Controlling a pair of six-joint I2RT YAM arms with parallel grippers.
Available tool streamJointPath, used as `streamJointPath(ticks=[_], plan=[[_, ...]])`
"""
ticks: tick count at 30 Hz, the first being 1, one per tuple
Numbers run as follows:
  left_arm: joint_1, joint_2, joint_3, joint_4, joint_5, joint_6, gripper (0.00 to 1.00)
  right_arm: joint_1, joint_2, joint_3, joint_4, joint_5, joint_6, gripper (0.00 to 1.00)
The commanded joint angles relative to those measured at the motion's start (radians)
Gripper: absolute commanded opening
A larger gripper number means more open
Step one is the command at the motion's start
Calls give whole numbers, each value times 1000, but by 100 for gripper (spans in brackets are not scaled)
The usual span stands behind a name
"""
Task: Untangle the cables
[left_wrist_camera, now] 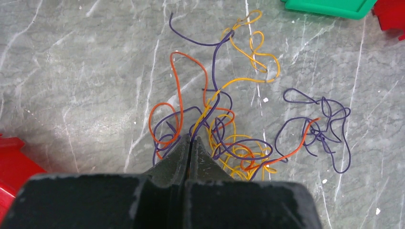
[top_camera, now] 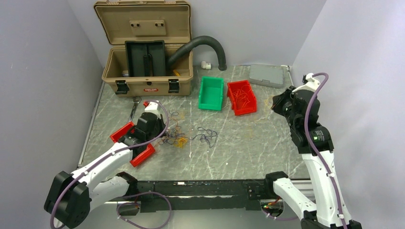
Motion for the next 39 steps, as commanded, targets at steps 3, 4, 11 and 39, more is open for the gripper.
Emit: streamJointPath(ticks=[3,4,11,39], plan=[[-5,-46,33,-11,5,37,0,-1,55,121,183,-291,-38,0],[-6,-50,32,-13,7,38,0,-2,61,125,207,-316,-32,0],[-6,-80,13,-5,22,36,0,1,172,211,331,-442,8,0],[-13,-65,24,-14,30,20,0,73,617,585,430,-511,58,0]])
